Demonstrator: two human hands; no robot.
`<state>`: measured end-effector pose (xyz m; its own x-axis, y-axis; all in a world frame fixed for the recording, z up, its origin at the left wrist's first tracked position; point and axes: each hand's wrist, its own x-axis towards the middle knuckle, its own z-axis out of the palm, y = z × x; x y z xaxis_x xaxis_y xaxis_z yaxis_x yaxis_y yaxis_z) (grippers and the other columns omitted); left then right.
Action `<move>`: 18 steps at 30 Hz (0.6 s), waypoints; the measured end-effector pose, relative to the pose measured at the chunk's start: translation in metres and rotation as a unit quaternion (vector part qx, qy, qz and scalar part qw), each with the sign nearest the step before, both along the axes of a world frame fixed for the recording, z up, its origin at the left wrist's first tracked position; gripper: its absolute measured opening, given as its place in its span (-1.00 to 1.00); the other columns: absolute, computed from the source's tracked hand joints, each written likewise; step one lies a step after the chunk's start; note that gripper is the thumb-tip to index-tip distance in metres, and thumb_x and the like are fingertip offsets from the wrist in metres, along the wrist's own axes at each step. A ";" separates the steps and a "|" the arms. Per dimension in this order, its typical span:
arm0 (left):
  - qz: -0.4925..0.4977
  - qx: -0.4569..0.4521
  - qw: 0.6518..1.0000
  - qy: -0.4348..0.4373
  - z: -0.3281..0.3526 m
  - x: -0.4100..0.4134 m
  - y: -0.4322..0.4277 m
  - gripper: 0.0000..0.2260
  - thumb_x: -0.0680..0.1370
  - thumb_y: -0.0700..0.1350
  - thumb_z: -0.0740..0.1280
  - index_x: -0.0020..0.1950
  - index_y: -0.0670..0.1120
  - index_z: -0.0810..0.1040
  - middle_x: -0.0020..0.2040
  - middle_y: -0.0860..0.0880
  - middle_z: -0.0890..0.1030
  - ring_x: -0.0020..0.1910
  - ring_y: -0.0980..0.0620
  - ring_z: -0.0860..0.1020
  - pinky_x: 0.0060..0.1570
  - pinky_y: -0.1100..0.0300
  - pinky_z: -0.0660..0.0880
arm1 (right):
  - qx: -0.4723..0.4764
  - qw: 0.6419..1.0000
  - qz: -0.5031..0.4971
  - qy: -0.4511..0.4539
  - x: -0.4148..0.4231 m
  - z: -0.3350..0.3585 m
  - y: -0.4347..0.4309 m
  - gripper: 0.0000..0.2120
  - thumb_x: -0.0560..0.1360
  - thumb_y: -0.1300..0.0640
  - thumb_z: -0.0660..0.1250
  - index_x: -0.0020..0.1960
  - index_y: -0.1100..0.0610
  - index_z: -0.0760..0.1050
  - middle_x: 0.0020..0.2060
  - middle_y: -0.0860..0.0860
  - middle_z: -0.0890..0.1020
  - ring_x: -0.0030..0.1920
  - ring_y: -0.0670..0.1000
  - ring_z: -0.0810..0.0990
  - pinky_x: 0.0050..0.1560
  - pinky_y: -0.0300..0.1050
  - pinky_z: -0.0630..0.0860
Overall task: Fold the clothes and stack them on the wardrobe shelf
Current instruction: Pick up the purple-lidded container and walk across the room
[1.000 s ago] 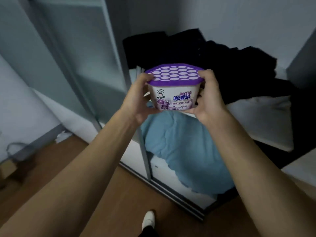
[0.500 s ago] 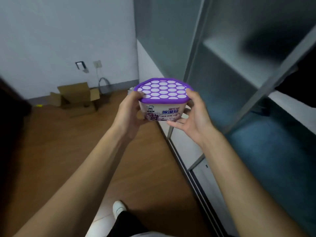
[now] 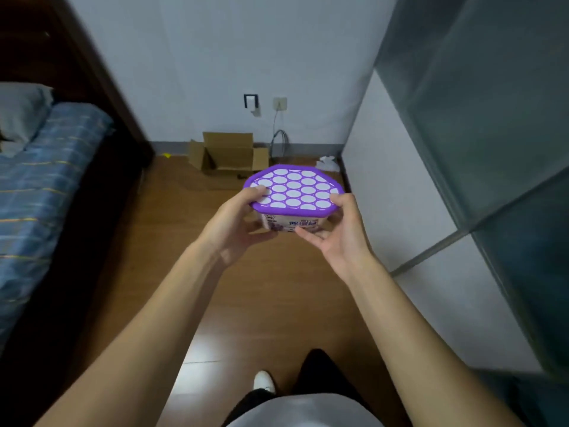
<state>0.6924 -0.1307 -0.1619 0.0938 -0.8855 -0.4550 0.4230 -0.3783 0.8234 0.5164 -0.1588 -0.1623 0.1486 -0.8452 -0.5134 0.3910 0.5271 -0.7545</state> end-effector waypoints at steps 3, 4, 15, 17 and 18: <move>0.038 0.008 0.999 0.009 -0.014 0.035 -0.038 -0.71 0.37 0.06 0.44 0.05 -0.01 0.63 0.02 -0.08 0.70 0.05 -0.18 0.62 0.02 -0.09 0.60 | -0.005 0.998 0.053 0.015 0.031 -0.013 -0.051 -0.48 0.33 -0.14 0.39 0.24 0.02 0.46 0.20 0.06 0.59 0.15 0.22 0.63 0.04 0.15 0.64; 0.049 0.013 0.999 0.012 -0.019 0.046 -0.054 -0.70 0.37 0.06 0.44 0.06 -0.01 0.63 0.00 -0.07 0.70 0.04 -0.19 0.62 0.03 -0.10 0.60 | -0.005 0.997 0.074 0.028 0.042 -0.017 -0.070 -0.42 0.33 -0.20 0.38 0.29 -0.01 0.45 0.21 0.03 0.59 0.15 0.22 0.63 0.05 0.16 0.63; 0.098 0.009 0.995 0.016 -0.056 0.165 -0.269 -0.67 0.50 0.04 0.36 0.23 -0.03 0.55 0.16 -0.09 0.67 0.09 -0.10 0.64 0.13 -0.07 0.57 | -0.018 0.989 0.128 0.074 0.166 -0.050 -0.321 -0.40 0.37 -0.21 0.41 0.32 0.02 0.45 0.16 0.06 0.65 0.08 0.11 0.69 0.07 0.17 0.65; 0.106 0.007 0.994 0.015 -0.056 0.189 -0.304 -0.64 0.50 0.04 0.35 0.25 -0.06 0.53 0.19 -0.11 0.66 0.11 -0.09 0.65 0.10 -0.03 0.60 | -0.018 0.988 0.138 0.060 0.190 -0.052 -0.361 -0.52 0.39 -0.19 0.39 0.23 0.00 0.50 0.13 0.05 0.66 0.06 0.10 0.70 0.06 0.16 0.65; 0.110 0.007 0.994 0.011 -0.056 0.201 -0.319 -0.63 0.50 0.05 0.35 0.25 -0.08 0.53 0.20 -0.12 0.66 0.11 -0.08 0.65 0.06 0.00 0.61 | -0.017 0.988 0.142 0.051 0.203 -0.054 -0.379 -0.63 0.44 -0.17 0.38 0.17 -0.03 0.52 0.11 0.03 0.67 0.07 0.09 0.70 0.06 0.16 0.65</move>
<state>0.8934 -0.4499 -0.2183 0.2744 -0.8385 -0.4708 0.5148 -0.2855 0.8084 0.7190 -0.5374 -0.2165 0.3305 -0.7941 -0.5101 0.1525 0.5783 -0.8014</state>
